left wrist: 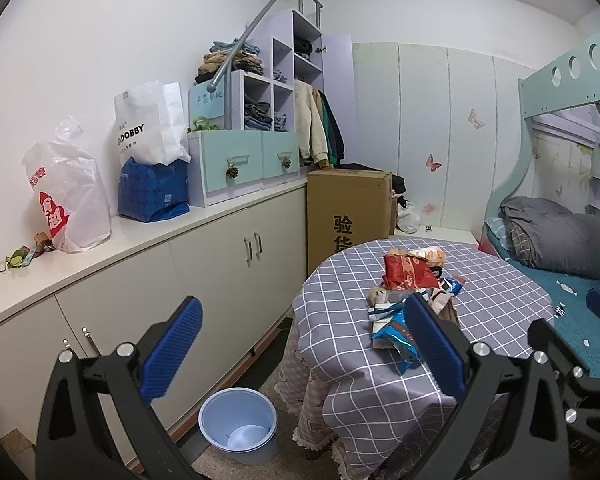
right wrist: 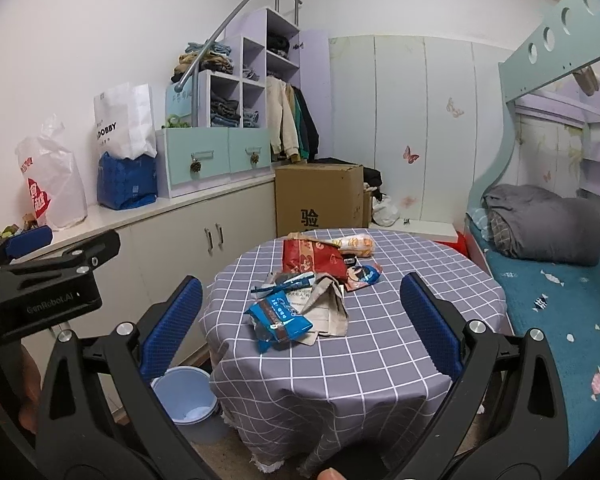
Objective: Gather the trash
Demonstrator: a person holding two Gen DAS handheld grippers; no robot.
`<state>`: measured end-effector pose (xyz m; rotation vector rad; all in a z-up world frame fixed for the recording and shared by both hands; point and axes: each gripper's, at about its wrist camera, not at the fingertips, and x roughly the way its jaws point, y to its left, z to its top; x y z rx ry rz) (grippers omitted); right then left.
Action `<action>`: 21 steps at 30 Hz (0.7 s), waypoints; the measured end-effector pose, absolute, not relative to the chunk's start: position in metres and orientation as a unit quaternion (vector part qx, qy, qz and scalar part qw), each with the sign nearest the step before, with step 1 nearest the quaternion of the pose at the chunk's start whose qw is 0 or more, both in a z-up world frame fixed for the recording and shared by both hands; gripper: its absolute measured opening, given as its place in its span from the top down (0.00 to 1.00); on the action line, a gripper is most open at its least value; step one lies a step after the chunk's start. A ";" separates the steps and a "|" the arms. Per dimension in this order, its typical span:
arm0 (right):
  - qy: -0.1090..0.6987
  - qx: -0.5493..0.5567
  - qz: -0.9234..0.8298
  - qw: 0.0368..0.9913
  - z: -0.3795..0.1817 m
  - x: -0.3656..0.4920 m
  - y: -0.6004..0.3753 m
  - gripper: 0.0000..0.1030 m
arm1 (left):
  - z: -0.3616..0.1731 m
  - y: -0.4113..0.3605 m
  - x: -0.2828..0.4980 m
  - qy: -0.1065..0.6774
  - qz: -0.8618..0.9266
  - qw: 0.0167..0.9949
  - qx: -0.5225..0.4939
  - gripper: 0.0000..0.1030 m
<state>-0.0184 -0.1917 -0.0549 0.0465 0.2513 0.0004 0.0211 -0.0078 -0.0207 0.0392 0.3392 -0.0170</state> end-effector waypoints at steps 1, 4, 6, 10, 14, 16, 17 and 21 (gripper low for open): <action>0.127 0.030 0.004 0.991 -0.056 -0.017 -0.193 0.06 | -0.022 -0.009 0.022 0.170 -0.009 0.985 0.020 0.04; 0.129 0.040 0.001 0.991 -0.059 -0.013 -0.197 0.06 | -0.025 -0.010 0.027 0.174 -0.010 0.984 0.022 0.04; 0.127 0.040 -0.005 0.991 -0.061 -0.011 -0.199 0.06 | -0.027 -0.011 0.030 0.177 -0.010 0.984 0.023 0.04; 0.126 0.043 -0.008 0.991 -0.068 -0.004 -0.204 0.06 | -0.035 -0.013 0.041 0.188 -0.012 0.982 0.019 0.04; 0.144 0.053 -0.008 0.988 -0.079 0.010 -0.210 0.06 | -0.047 -0.018 0.053 0.202 -0.018 0.979 0.021 0.04; 0.156 0.062 -0.009 0.986 -0.087 0.019 -0.216 0.06 | -0.053 -0.022 0.060 0.209 -0.022 0.977 0.024 0.04; 0.161 0.066 -0.009 0.985 -0.090 0.023 -0.218 0.06 | -0.057 -0.024 0.064 0.214 -0.024 0.976 0.027 0.04; 0.187 0.080 -0.021 0.979 -0.106 0.040 -0.231 0.06 | -0.070 -0.034 0.080 0.234 -0.031 0.971 0.040 0.04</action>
